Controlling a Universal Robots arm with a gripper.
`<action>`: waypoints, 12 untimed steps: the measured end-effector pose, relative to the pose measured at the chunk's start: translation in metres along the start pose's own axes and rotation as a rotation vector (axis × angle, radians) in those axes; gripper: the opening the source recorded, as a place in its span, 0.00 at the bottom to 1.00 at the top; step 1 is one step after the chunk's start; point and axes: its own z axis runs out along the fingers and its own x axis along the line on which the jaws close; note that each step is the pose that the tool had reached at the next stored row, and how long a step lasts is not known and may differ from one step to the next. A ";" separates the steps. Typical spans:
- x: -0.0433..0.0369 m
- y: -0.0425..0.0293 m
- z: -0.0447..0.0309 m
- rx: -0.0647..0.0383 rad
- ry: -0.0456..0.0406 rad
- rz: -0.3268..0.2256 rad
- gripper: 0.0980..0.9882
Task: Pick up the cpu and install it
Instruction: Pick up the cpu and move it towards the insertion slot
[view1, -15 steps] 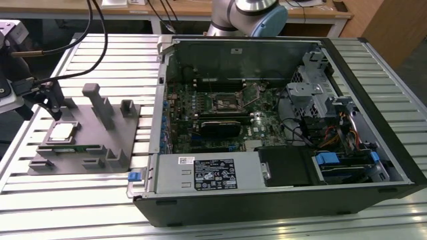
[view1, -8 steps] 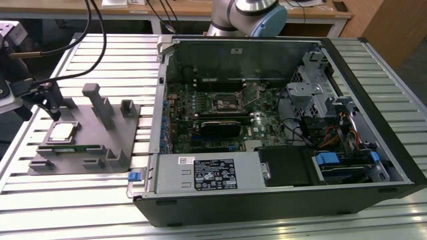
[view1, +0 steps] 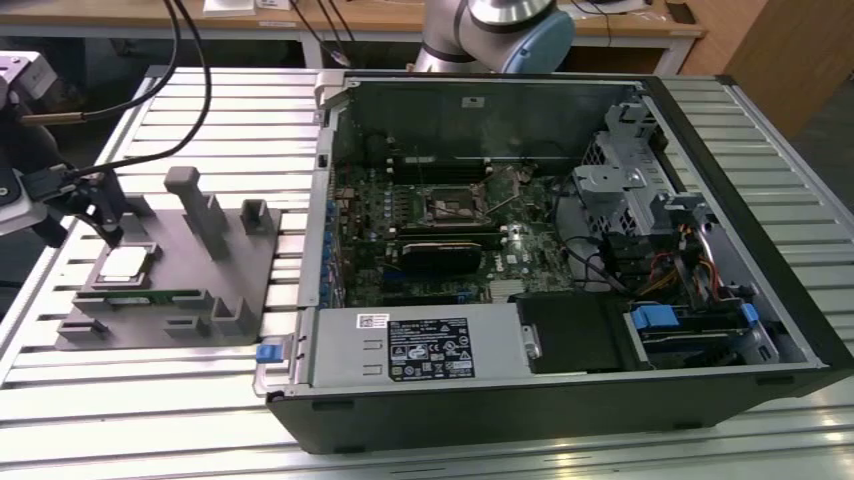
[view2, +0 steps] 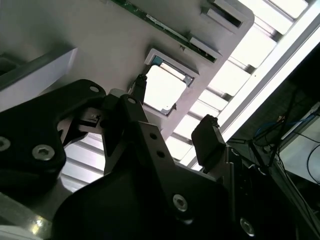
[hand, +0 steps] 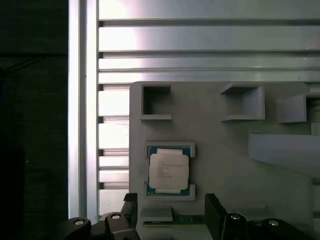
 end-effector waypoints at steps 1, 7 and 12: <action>0.0000 -0.0001 0.0017 0.000 0.0000 0.000 0.62; 0.0000 -0.0004 0.0119 0.000 0.0000 0.000 0.62; 0.0000 -0.0006 0.0165 0.000 0.0000 0.000 0.62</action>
